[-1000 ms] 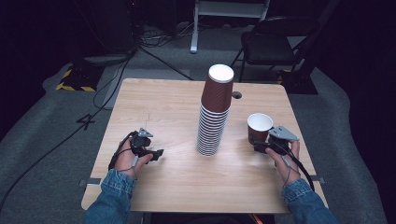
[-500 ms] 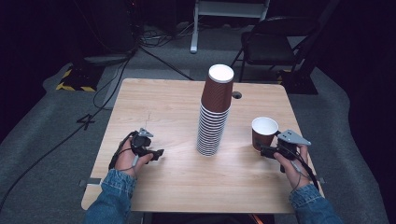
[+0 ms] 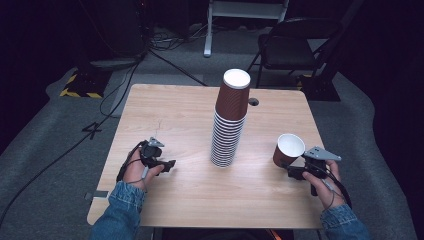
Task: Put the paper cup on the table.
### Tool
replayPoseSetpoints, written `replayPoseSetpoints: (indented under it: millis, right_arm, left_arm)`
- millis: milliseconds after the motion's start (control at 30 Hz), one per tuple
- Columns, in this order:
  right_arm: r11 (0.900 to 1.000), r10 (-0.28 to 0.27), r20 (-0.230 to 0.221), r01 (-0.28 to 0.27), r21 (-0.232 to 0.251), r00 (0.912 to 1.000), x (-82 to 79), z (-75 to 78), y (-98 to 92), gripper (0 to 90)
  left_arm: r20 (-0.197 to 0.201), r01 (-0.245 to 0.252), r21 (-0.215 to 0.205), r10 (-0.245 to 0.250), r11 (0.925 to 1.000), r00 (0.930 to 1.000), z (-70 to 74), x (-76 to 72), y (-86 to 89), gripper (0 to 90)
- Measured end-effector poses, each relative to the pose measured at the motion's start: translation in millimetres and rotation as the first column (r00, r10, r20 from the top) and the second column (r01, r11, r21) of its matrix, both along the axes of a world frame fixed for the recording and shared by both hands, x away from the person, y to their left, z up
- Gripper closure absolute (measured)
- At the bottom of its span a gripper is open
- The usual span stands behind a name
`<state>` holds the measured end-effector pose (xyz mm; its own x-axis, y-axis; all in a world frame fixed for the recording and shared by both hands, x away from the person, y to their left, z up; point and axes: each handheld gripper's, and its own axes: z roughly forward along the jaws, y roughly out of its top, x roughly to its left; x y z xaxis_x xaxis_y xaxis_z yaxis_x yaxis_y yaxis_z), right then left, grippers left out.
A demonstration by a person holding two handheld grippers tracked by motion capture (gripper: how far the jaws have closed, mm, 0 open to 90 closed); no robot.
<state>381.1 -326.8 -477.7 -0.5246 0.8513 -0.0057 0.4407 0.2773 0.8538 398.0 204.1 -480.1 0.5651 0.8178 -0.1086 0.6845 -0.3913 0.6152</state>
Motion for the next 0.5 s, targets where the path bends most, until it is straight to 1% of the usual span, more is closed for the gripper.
replayPoseSetpoints:
  millis: [67, 100, 133, 167, 200, 267, 333, 433, 467, 500]
  right_arm:
    - [1.000, -0.002, -0.017, 0.002, 0.002, 0.9998, -3.6, -0.5, -3.7, 15.7]
    - [1.000, -0.003, -0.026, 0.003, 0.002, 0.9997, -5.6, -0.8, -5.7, 15.8]
    - [1.000, -0.003, -0.026, 0.003, 0.002, 0.9997, -5.6, -0.8, -5.7, 15.8]
    - [1.000, -0.004, -0.037, 0.004, 0.004, 0.9993, -7.7, -1.1, -7.8, 15.8]
    - [1.000, -0.004, -0.054, 0.004, 0.003, 0.9986, -12.2, -2.3, -13.8, 15.8]
    - [1.000, -0.011, -0.067, 0.011, 0.005, 0.9977, -15.4, -3.3, -19.1, 15.8]
    - [1.000, -0.018, -0.090, 0.019, 0.005, 0.9957, -18.4, -4.4, -25.9, 15.8]
    - [0.999, -0.044, -0.135, 0.043, -0.008, 0.9899, -21.2, -6.4, -36.9, 16.3]
    - [0.999, -0.044, -0.135, 0.043, -0.008, 0.9899, -21.2, -6.4, -36.9, 16.3]
    - [0.999, -0.050, -0.148, 0.047, -0.019, 0.9877, -23.1, -8.1, -44.8, 19.2]
  left_arm:
    - [0.004, -0.002, 0.000, 0.002, 1.0000, 1.0000, 0.2, -0.4, 1.0, 30.3]
    - [0.002, -0.012, -0.002, 0.012, 0.9999, 0.9999, 0.8, -1.9, 2.6, 30.3]
    - [0.002, -0.012, -0.002, 0.012, 0.9999, 0.9999, 0.8, -1.9, 2.6, 30.3]
    - [0.001, -0.009, 0.004, 0.009, 1.0000, 1.0000, 1.0, -2.5, 4.2, 30.3]
    - [-0.004, -0.012, 0.000, 0.012, 0.9999, 0.9999, 0.0, -4.0, 6.2, 30.2]
    - [-0.009, -0.015, 0.002, 0.015, 0.9999, 0.9998, -0.9, -5.0, 7.1, 30.2]
    - [-0.024, -0.021, 0.008, 0.022, 0.9997, 0.9995, -2.6, -8.0, 10.4, 30.2]
    - [-0.030, -0.028, 0.012, 0.028, 0.9995, 0.9992, -3.5, -12.1, 14.0, 30.0]
    - [-0.030, -0.028, 0.012, 0.028, 0.9995, 0.9992, -3.5, -12.1, 14.0, 29.8]
    - [-0.036, -0.035, 0.015, 0.036, 0.9993, 0.9987, -4.9, -16.0, 17.1, 29.6]
